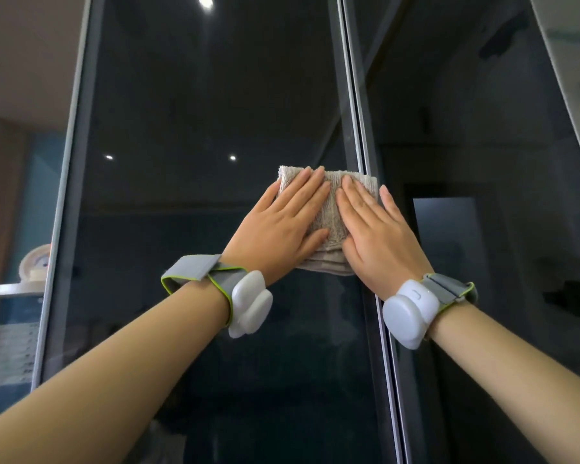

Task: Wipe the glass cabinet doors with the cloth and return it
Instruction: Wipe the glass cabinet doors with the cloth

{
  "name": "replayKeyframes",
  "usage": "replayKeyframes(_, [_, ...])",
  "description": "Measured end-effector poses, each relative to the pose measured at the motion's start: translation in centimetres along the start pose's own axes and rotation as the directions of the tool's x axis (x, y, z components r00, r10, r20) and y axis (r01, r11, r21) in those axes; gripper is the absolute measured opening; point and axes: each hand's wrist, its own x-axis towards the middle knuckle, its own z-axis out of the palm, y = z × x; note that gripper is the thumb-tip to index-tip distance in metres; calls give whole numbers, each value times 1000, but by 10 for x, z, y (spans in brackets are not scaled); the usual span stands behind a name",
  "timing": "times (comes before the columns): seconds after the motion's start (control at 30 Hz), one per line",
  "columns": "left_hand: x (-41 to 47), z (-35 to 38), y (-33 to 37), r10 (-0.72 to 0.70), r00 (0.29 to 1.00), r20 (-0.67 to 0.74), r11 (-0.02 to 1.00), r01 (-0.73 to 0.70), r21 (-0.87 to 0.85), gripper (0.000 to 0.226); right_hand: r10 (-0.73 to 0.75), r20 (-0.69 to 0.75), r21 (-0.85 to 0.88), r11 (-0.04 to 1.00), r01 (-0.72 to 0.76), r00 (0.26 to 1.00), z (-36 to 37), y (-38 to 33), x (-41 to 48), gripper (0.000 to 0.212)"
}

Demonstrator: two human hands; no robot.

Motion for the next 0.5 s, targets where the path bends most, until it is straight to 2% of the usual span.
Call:
replayKeyframes(0.13, [25,-3,-16,-2,1000,-11,1000,2,-17,62,-1,-56,43,999,3,998,3,10,28,71])
replayKeyframes(0.5, [88,-11,-51,-30,999,-29,999,30,-14,61,8,-128,124,992,8,992,3,40,97,54])
